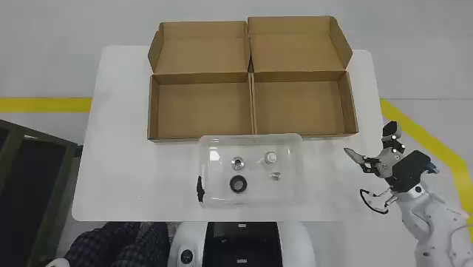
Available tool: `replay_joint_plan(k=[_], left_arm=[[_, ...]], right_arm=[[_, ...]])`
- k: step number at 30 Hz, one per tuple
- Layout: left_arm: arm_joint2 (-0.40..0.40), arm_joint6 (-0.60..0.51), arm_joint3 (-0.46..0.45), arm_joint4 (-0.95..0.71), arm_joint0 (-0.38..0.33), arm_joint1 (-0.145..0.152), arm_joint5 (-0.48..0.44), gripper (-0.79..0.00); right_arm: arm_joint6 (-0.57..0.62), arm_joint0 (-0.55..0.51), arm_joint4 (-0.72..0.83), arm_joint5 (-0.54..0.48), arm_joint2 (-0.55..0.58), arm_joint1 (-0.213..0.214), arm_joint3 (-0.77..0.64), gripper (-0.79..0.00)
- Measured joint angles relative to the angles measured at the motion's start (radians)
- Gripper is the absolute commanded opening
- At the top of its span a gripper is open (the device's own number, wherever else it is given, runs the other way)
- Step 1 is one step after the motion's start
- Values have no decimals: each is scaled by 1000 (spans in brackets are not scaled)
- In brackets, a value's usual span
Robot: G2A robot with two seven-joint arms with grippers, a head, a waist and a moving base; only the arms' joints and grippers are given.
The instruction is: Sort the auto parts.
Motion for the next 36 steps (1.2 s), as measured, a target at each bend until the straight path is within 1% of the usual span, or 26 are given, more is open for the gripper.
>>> replay_joint_plan(k=[18,20,23,29,33,36], left_arm=[[0,0,0,0,0,0,0,0],[0,0,0,0,0,0,0,0],[0,0,0,0,0,0,0,0],[0,0,0,0,0,0,0,0],[0,0,0,0,0,0,0,0],[0,0,0,0,0,0,0,0]], right_arm=[[10,1,0,5,-4,0,-3,0],[40,3,0,9,-15,0,-15,0],[90,14,-5,-12,-32,3,-37,0],[215,61,-2,-85,-76,11,-87,0],[306,94,-7,-149,-116,17,-166,0],[350,112,15,-209,-145,22,-209,0]])
